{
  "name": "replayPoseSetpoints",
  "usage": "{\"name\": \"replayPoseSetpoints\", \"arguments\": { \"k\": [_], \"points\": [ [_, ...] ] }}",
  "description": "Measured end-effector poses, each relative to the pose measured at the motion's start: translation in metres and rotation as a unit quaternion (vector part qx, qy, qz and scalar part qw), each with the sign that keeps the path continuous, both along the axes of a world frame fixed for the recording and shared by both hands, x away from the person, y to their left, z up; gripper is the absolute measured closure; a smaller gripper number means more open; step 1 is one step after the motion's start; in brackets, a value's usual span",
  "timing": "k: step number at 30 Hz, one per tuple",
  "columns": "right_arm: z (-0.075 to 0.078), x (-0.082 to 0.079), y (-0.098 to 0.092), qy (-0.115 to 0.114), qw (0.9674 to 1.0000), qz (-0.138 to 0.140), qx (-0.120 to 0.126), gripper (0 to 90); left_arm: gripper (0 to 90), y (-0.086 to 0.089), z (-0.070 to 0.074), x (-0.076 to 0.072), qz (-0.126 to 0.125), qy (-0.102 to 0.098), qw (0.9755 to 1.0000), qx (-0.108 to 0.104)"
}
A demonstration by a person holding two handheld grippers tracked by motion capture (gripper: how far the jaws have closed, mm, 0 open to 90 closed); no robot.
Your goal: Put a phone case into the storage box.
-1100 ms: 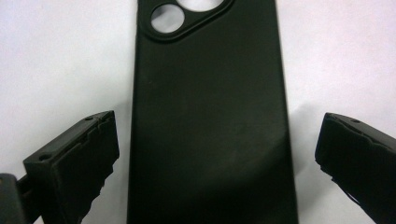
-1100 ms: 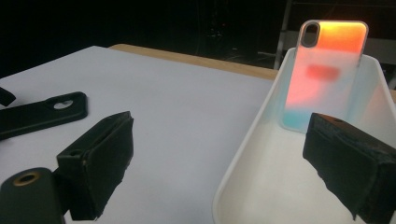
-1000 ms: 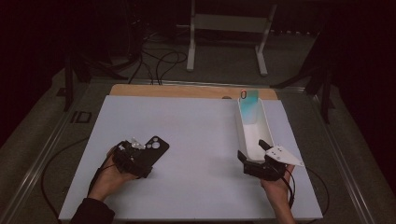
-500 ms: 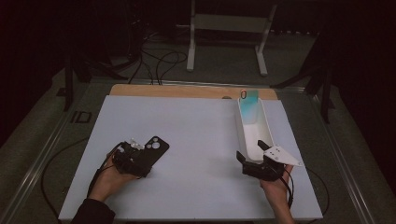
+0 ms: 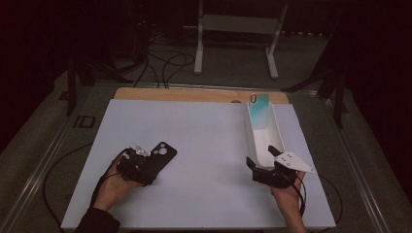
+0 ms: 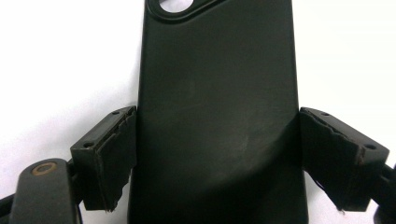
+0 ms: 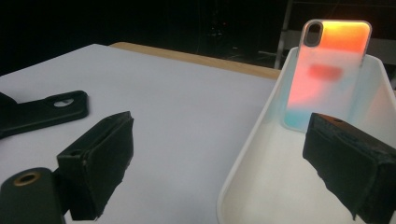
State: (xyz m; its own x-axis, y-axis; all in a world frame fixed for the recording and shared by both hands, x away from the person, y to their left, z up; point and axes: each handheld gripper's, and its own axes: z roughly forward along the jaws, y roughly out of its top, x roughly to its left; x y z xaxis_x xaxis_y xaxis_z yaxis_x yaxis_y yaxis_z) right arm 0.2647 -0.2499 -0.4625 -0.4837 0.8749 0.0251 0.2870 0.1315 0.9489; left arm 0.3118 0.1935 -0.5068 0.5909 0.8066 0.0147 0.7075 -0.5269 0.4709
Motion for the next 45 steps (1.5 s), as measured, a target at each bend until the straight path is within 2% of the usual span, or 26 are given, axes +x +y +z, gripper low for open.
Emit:
{"name": "replayPoseSetpoints", "arguments": {
  "k": [4,10,17,20,25,31,36,45],
  "points": [
    [0.000,0.000,0.000,-0.001,1.0000,0.001,0.000,8.7,16.2,0.001,0.003,-0.001,0.009,-0.017,0.9998,-0.007],
    [0.000,0.000,0.001,0.002,1.0000,0.003,0.000,8.7,16.0,0.004,0.012,-0.004,0.017,-0.037,0.9987,-0.031],
    [0.000,0.001,0.000,0.010,0.9998,0.007,0.014,8.7,15.8,0.001,0.025,-0.013,0.028,-0.077,0.9947,-0.062],
    [0.000,0.001,0.000,0.010,0.9998,0.008,0.013,8.7,15.7,-0.002,0.029,-0.016,0.032,-0.101,0.9923,-0.064],
    [0.001,0.001,0.001,0.009,0.9998,0.012,0.012,8.7,15.7,-0.006,0.036,-0.019,0.025,-0.128,0.9886,-0.076],
    [0.007,0.004,0.004,0.007,0.9997,0.022,0.013,8.7,15.7,-0.011,0.051,-0.020,0.016,-0.161,0.9823,-0.094],
    [0.010,0.006,0.008,0.013,0.9994,0.032,0.004,8.7,15.5,-0.016,0.062,-0.019,0.002,-0.177,0.9770,-0.118],
    [0.018,0.011,0.008,0.022,0.9985,0.050,0.008,8.7,15.5,-0.032,0.071,-0.020,-0.029,-0.199,0.9707,-0.132]
  ]
}}
